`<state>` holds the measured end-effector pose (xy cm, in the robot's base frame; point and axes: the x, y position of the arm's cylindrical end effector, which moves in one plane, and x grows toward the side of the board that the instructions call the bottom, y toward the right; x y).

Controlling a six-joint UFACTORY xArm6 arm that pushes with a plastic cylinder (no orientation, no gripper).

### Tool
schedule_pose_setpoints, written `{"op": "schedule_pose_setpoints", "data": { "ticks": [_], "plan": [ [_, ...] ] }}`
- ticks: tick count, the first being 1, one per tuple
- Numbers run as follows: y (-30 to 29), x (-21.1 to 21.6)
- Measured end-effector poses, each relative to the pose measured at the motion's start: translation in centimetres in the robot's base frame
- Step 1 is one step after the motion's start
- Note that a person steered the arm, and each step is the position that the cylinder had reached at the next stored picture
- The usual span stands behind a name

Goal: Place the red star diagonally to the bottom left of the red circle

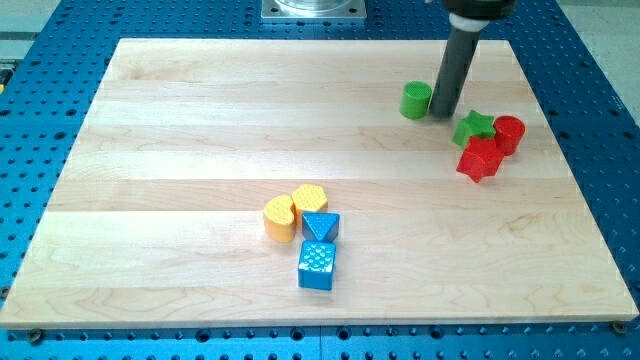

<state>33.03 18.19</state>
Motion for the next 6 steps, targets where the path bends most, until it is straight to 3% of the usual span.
{"op": "schedule_pose_setpoints", "data": {
  "ticks": [1, 2, 3, 4, 5, 6],
  "plan": [
    [6.1, 0.4],
    [5.0, 6.0],
    [-0.2, 12.7],
    [-1.8, 16.7],
    [-0.3, 11.2],
    [7.0, 7.8]
  ]
}}
